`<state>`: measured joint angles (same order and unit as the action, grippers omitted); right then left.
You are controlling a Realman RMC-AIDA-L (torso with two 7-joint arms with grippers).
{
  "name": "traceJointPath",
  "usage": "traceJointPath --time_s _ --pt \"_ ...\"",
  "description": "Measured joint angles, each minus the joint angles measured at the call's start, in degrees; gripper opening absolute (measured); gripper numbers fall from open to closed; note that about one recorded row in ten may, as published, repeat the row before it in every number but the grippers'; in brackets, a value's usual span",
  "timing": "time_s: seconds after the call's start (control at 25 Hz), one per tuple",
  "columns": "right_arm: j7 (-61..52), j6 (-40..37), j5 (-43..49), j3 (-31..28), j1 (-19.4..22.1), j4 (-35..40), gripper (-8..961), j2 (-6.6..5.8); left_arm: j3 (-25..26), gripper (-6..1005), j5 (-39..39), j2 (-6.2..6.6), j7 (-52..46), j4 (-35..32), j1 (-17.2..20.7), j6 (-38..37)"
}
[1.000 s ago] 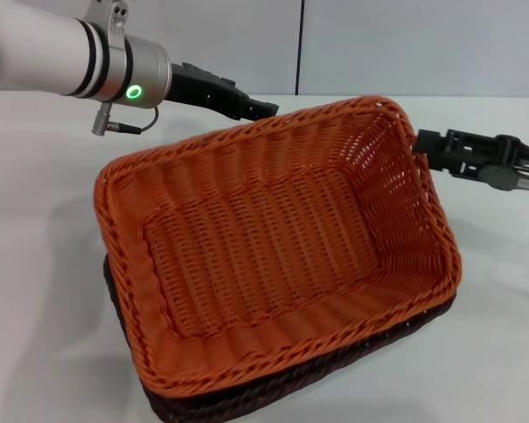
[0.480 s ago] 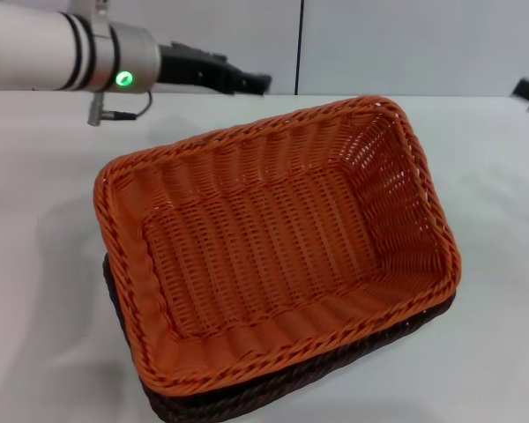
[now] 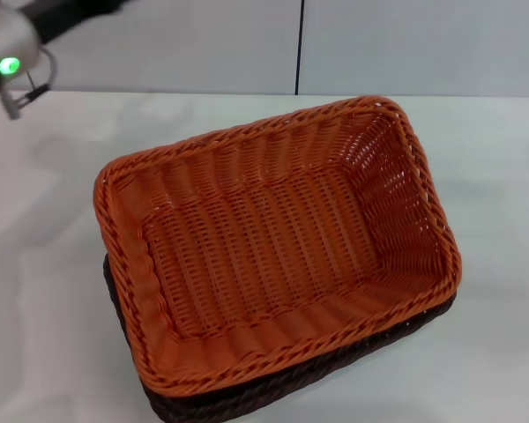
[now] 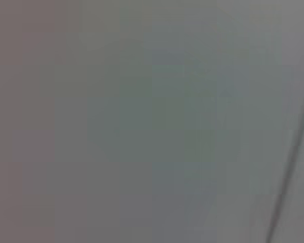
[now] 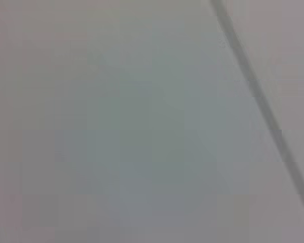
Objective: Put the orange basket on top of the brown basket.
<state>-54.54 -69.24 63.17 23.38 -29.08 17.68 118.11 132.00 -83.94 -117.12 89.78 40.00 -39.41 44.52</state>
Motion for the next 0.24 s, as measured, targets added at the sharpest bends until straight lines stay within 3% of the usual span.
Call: traceJointPath --time_s 0.12,0.16,0.24 --pt "12.0 -1.2 -8.7 0.2 -0.6 -3.3 782 0.3 2.2 861 6.4 0.33 4.8 -2.5 1.4 3.2" --pt "14.4 -1.3 -9.8 0.2 -0.8 -3.6 782 0.32 4.6 861 12.1 0.21 10.4 -5.2 3.0 7.5" --pt "20.5 -1.4 -12.6 -0.1 -1.0 -3.9 782 0.32 5.7 861 14.1 -0.22 13.3 -6.0 3.6 9.7"
